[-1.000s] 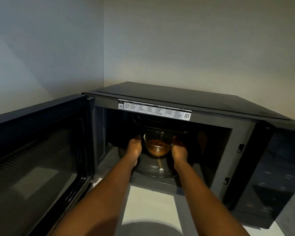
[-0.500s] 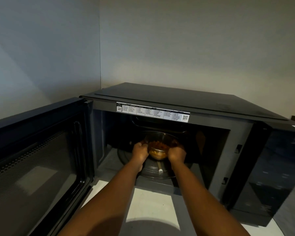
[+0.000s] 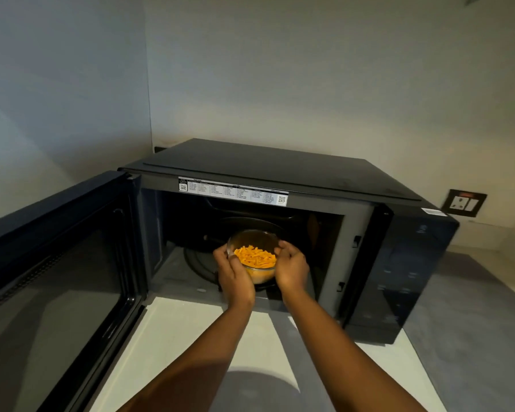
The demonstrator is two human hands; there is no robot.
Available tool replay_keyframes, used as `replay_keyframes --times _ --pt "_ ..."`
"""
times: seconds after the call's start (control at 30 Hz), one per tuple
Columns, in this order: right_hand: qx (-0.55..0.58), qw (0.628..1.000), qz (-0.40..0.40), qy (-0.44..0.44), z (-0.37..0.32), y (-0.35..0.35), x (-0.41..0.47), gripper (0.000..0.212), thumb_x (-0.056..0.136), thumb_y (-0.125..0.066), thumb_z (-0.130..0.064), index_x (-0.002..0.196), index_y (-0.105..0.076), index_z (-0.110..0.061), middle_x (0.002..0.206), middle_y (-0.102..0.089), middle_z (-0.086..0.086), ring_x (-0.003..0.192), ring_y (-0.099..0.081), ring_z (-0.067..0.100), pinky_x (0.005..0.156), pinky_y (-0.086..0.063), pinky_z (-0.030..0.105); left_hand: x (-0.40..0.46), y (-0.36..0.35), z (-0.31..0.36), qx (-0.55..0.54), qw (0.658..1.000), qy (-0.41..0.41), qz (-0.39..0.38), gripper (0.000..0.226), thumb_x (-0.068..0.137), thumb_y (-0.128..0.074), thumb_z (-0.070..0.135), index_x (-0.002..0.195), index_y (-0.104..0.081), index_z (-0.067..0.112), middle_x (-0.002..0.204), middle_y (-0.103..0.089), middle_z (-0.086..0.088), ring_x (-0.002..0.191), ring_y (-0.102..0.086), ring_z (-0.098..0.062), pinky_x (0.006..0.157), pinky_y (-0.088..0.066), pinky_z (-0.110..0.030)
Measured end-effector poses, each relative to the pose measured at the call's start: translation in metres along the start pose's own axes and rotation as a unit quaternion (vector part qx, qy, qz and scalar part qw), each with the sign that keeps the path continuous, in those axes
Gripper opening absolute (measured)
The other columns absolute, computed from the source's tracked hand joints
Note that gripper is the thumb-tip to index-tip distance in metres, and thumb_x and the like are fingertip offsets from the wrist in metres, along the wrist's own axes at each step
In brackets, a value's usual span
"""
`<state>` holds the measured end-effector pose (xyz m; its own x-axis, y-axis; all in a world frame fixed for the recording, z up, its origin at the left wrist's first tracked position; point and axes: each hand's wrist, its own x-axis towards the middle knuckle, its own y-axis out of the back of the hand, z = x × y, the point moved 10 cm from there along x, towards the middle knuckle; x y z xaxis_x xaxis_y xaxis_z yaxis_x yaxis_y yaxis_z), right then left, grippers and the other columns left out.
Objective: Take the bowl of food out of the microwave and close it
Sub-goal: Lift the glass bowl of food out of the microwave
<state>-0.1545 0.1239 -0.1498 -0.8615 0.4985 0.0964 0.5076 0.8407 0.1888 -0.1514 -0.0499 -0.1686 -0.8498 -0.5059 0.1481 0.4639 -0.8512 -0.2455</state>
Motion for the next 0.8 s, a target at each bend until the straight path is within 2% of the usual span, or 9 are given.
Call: replay_keyframes --times 0.1,0.2,0.23,0.3,0.37,0.5,0.6,0.67,0.8 --pt "0.015 1.000 0.014 -0.010 0.004 0.020 -0.021 0.030 0.091 -0.044 -0.019 0.115 -0.062 -0.015 0.117 -0.067 0.007 0.112 -0.058 0.023 0.095 -0.042 0.031 -0.028 0.007 0.003 -0.029 0.999 0.023 0.018 0.023 0.096 -0.030 0.008 0.115 -0.040 -0.001 0.112 -0.056 -0.025 0.087 -0.050 -0.024 0.067 -0.040 -0.025" --pt "0.045 0.998 0.036 -0.008 0.006 0.042 -0.043 0.030 0.091 -0.043 -0.018 0.112 -0.064 -0.016 0.112 -0.070 0.009 0.108 -0.060 0.024 0.097 -0.046 0.037 -0.058 0.012 0.006 -0.040 0.998 0.033 0.031 0.023 0.096 -0.029 0.007 0.116 -0.040 0.001 0.113 -0.056 -0.026 0.086 -0.051 -0.026 0.069 -0.041 -0.030" --pt "0.055 0.998 0.042 -0.007 0.007 0.050 -0.050 0.030 0.091 -0.042 -0.018 0.111 -0.064 -0.016 0.110 -0.070 0.008 0.106 -0.061 0.023 0.096 -0.047 0.039 -0.068 0.012 0.007 -0.042 0.998 0.035 0.030 0.024 0.097 -0.028 0.009 0.116 -0.040 0.002 0.113 -0.056 -0.026 0.086 -0.052 -0.026 0.069 -0.042 -0.031" --pt "0.054 0.997 0.061 -0.002 0.009 0.069 -0.063 0.030 0.092 -0.041 -0.020 0.109 -0.065 -0.020 0.105 -0.072 0.002 0.103 -0.061 0.019 0.091 -0.047 0.034 -0.088 0.011 0.010 -0.048 0.998 0.032 0.029 0.028 0.097 -0.029 0.016 0.119 -0.040 0.004 0.114 -0.057 -0.025 0.087 -0.055 -0.028 0.070 -0.043 -0.030" --pt "0.055 0.995 0.084 0.003 0.011 0.089 -0.073 0.031 0.091 -0.040 -0.023 0.107 -0.067 -0.024 0.101 -0.071 -0.003 0.102 -0.060 0.018 0.086 -0.045 0.031 -0.108 0.009 0.019 -0.046 0.999 0.006 0.019 0.041 0.090 -0.027 0.025 0.124 -0.040 0.006 0.118 -0.056 -0.024 0.096 -0.056 -0.031 0.073 -0.043 -0.030" --pt "0.093 0.989 0.114 0.008 0.012 0.126 -0.087 0.030 0.093 -0.039 -0.024 0.100 -0.068 -0.025 0.099 -0.069 -0.001 0.099 -0.061 0.020 0.088 -0.048 0.037 -0.142 -0.002 0.035 -0.036 0.999 -0.031 -0.009 0.057 0.084 -0.021 0.031 0.134 -0.039 0.011 0.132 -0.051 -0.018 0.115 -0.052 -0.027 0.083 -0.043 -0.027" --pt "0.125 0.982 0.141 0.009 0.013 0.157 -0.097 0.028 0.094 -0.039 -0.026 0.100 -0.066 -0.025 0.104 -0.068 0.003 0.097 -0.061 0.020 0.087 -0.051 0.038 -0.169 -0.016 0.044 -0.033 0.998 -0.038 -0.035 0.057 0.084 -0.020 0.031 0.135 -0.038 0.011 0.134 -0.050 -0.018 0.115 -0.050 -0.024 0.082 -0.044 -0.026" --pt "0.132 0.978 0.160 0.015 0.014 0.177 -0.101 0.026 0.094 -0.039 -0.026 0.097 -0.066 -0.027 0.107 -0.067 0.005 0.097 -0.060 0.020 0.086 -0.052 0.038 -0.185 -0.026 0.049 -0.036 0.997 -0.040 -0.057 0.057 0.084 -0.020 0.030 0.134 -0.038 0.010 0.132 -0.051 -0.018 0.115 -0.052 -0.027 0.083 -0.046 -0.028" --pt "0.129 0.973 0.190 0.022 0.016 0.215 -0.104 0.026 0.095 -0.037 -0.027 0.091 -0.062 -0.033 0.106 -0.069 0.008 0.098 -0.063 0.025 0.089 -0.053 0.045 -0.210 -0.050 0.053 -0.032 0.995 -0.038 -0.090 0.057 0.083 -0.021 0.029 0.133 -0.039 0.010 0.130 -0.053 -0.019 0.114 -0.054 -0.030 0.084 -0.048 -0.032"
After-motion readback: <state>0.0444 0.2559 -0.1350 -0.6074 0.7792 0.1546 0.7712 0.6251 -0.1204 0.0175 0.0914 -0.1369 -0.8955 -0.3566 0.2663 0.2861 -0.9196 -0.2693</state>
